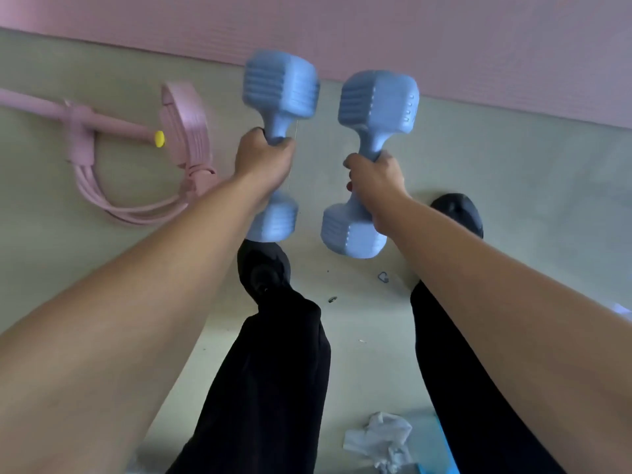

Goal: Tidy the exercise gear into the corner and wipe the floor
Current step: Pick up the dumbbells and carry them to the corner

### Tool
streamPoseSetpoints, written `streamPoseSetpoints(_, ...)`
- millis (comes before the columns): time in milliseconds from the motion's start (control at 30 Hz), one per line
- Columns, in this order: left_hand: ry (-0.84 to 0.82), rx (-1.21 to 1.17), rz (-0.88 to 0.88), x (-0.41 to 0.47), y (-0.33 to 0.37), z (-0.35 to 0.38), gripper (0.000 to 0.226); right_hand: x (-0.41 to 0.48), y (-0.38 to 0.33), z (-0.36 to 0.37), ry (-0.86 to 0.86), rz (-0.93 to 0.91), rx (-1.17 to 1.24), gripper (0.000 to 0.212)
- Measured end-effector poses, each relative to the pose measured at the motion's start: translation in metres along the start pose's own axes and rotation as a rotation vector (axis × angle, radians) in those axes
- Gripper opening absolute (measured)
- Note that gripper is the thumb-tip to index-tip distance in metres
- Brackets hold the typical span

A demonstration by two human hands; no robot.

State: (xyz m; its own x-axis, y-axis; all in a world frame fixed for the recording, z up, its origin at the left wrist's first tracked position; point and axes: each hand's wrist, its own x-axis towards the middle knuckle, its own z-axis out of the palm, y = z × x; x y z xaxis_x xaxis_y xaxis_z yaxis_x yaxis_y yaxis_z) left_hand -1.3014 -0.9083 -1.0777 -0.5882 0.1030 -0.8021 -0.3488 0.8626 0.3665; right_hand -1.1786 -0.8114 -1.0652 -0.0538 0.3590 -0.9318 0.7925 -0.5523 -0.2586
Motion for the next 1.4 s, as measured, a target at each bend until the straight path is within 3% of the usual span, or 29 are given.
streamPoseSetpoints(267,0.054,-0.227,-0.021,-0.203,0.100,-0.100,0.010,-0.214,-0.064,-0.099,0.029,-0.103,0.106,0.017)
streamPoseSetpoints(433,0.038,-0.316,0.109,-0.370,0.212,-0.192,0.016,-0.397,-0.140,-0.168,0.105,-0.269,0.221,0.023)
streamPoseSetpoints(600,0.091,-0.413,0.379,-0.533,0.319,-0.277,0.017,-0.581,-0.198,-0.246,0.153,-0.550,0.304,0.020)
streamPoseSetpoints(800,-0.014,-0.432,0.853,-0.722,0.427,-0.326,0.018,-0.774,-0.214,-0.351,0.382,-0.924,0.504,0.028)
streamPoseSetpoints(1033,-0.243,-0.457,1.248,-0.899,0.486,-0.281,0.018,-0.908,-0.143,-0.480,0.708,-1.212,0.738,0.028)
streamPoseSetpoints(1233,-0.449,-0.488,1.370,-1.009,0.485,-0.168,0.022,-0.940,-0.042,-0.593,0.910,-1.322,0.776,0.037)
streamPoseSetpoints(1400,-0.558,-0.436,1.413,-1.075,0.492,-0.050,0.036,-0.932,0.033,-0.700,1.001,-1.300,0.759,0.038)
